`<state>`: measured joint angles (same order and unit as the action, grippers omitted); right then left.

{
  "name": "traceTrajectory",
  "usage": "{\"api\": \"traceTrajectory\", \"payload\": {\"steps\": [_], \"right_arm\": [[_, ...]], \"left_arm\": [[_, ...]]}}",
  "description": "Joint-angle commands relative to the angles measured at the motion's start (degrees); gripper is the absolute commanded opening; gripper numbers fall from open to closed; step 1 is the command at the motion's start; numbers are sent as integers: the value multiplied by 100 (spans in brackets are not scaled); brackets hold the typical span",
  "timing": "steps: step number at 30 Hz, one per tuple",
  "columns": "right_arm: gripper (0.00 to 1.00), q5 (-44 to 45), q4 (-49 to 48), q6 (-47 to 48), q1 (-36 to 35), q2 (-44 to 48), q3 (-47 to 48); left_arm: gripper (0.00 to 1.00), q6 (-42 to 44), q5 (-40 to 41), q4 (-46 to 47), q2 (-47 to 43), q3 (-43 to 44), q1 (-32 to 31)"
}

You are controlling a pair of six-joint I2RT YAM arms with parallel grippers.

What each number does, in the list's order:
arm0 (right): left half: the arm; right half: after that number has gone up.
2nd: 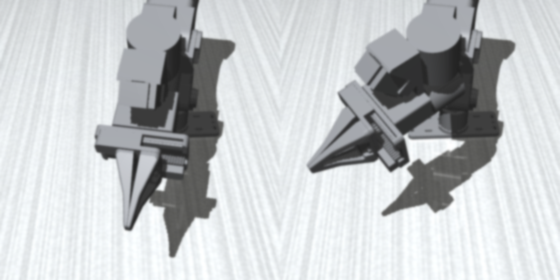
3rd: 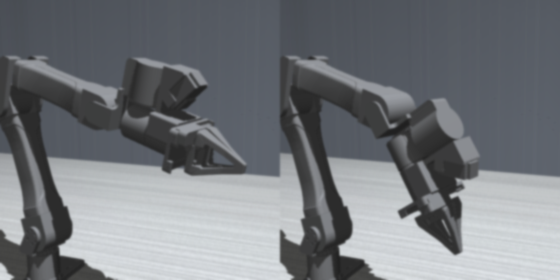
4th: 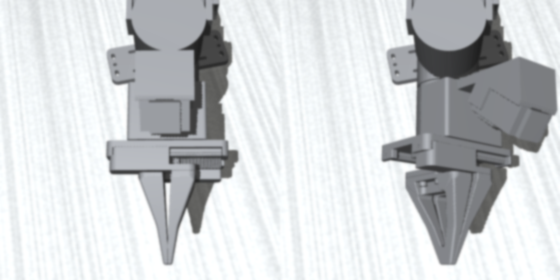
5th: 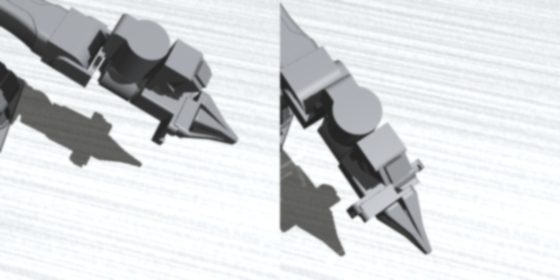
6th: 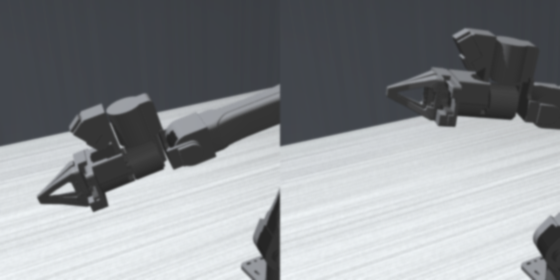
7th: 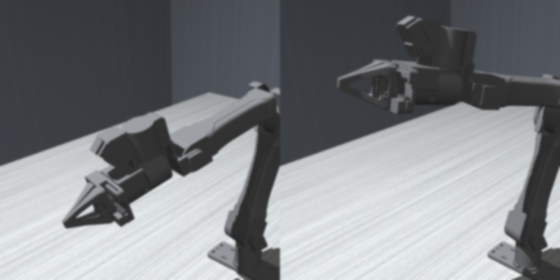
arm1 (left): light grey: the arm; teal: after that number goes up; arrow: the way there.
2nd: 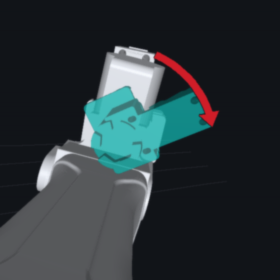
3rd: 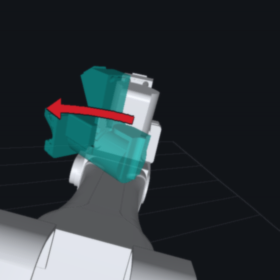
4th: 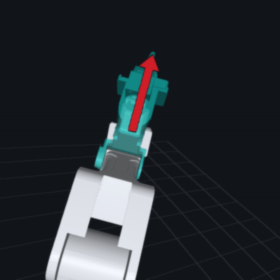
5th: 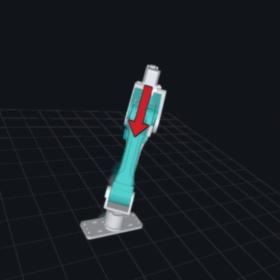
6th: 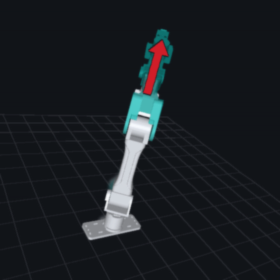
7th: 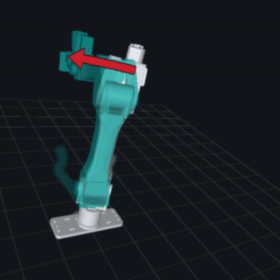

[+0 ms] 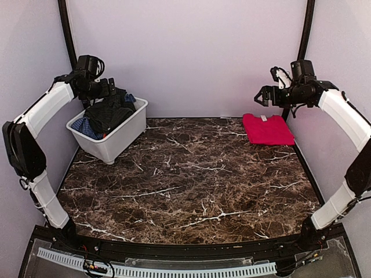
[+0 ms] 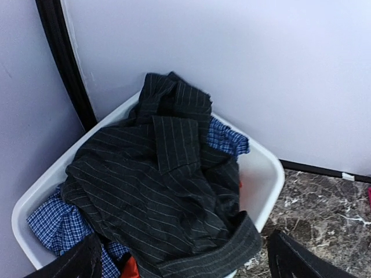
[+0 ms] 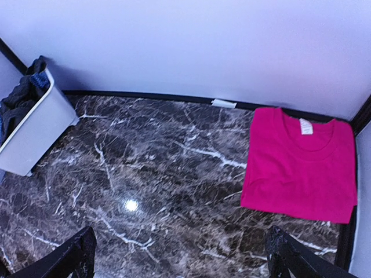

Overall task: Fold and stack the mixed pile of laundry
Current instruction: Pick up the crumpled shirt from the bin.

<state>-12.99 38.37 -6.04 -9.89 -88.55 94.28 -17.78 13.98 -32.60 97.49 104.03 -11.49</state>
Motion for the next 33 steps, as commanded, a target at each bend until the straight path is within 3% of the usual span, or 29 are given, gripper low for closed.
{"api": "traceTrajectory", "payload": {"steps": [1, 5, 11, 12, 13, 14, 15, 16, 17, 19, 26, 33], "right_arm": [[99, -794, -457, -314, -47, 735, -794], [99, -877, -478, -340, -91, 929, -1378], [98, -988, -559, -416, -130, 1060, -1925], [98, -1033, -594, -431, -143, 1067, -1987], [99, -1060, -619, -443, -161, 1064, -2026], [98, -1072, -638, -442, -189, 1067, -2060], [99, -1073, -656, -442, -207, 1060, -2084], [99, -1074, -682, -453, -228, 1058, -2108], [99, -1080, -697, -457, -240, 1045, -2127], [99, -1118, -744, -480, -263, 1029, -2148], [99, -1246, -930, -529, -312, 1017, -2270], [99, -1302, -1013, -526, -334, 947, -2278]], "left_arm": [[99, 72, -28, -433, 806, 384, 99], [99, -49, -218, -338, 1478, 738, 127], [96, -230, 197, -472, 2292, 1158, 133], [89, -250, 217, -465, 2301, 1162, 154], [71, -267, 232, -440, 2285, 1167, 164], [61, -255, 235, -418, 2266, 1197, 182], [39, -218, 269, -393, 2219, 1242, 186], [28, -191, 284, -382, 2190, 1370, 196], [10, -123, 266, -380, 2128, 1460, 210], [1, -27, 252, -446, 2036, 1793, 216], [0, 81, -485, 305, 1216, 2458, 217], [0, -485, -2561, 1344, 596, 3137, 151]]}}
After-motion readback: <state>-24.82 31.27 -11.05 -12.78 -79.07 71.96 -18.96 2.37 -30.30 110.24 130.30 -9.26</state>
